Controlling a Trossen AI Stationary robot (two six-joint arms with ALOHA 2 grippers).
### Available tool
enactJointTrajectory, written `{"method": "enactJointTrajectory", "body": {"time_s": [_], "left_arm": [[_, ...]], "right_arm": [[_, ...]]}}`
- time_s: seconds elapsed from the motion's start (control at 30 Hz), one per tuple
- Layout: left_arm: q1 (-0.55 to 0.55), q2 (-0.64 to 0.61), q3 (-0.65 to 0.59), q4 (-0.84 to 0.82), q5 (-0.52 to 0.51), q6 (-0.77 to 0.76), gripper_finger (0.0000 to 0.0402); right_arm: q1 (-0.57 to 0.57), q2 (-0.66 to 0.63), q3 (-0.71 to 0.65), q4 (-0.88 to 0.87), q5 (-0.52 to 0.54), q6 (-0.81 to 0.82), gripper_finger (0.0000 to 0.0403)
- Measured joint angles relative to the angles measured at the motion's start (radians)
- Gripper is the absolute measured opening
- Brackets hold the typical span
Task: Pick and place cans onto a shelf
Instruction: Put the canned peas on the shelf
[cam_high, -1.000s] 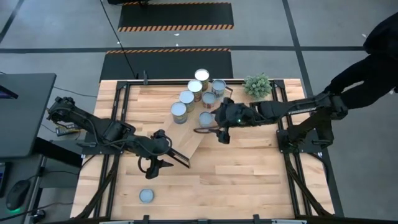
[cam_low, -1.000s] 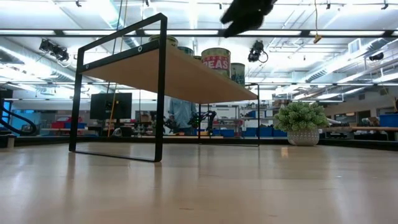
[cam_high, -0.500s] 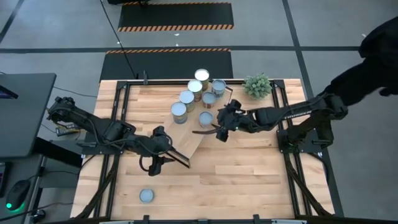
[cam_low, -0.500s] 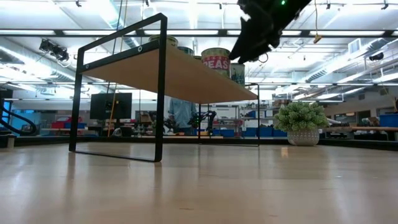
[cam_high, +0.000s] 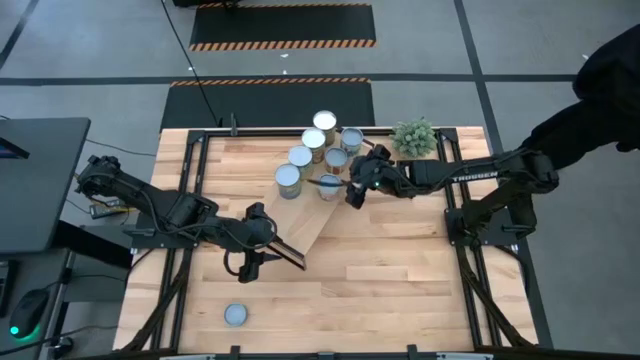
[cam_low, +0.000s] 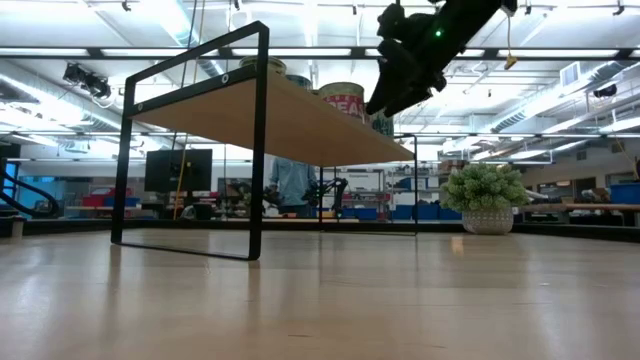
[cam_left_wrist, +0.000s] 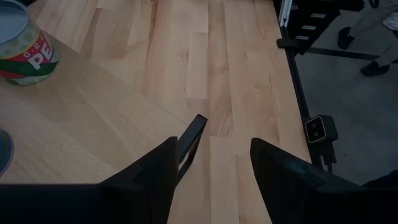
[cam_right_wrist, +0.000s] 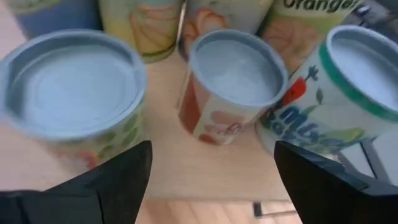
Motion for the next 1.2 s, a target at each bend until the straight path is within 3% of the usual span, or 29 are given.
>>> {"method": "enactJointTrajectory", "body": {"time_s": [0.17, 0.37, 0.57, 0.93, 1.2], "left_arm": [[0.000, 0.000, 0.000, -0.001, 0.000, -0.004, 0.0205], [0.000, 0.000, 0.000, 0.001, 0.000, -0.003, 0.0205], [0.000, 0.001, 0.000, 0.007, 0.000, -0.003, 0.0205], [-0.001, 0.001, 0.000, -0.010, 0.016, -0.038, 0.0205], [-0.001, 0.001, 0.000, -0.014, 0.023, -0.038, 0.0205]], "right_arm": [[0.063, -0.005, 0.034, -0.081, -0.023, 0.027, 0.0344], [0.112, 0.006, 0.036, -0.048, -0.011, 0.073, 0.0344], [0.100, 0.041, 0.011, 0.071, -0.001, 0.065, 0.0344], [0.045, 0.054, 0.004, 0.103, 0.052, 0.034, 0.0344], [0.135, 0.051, 0.035, 0.165, -0.025, 0.046, 0.0344]]}}
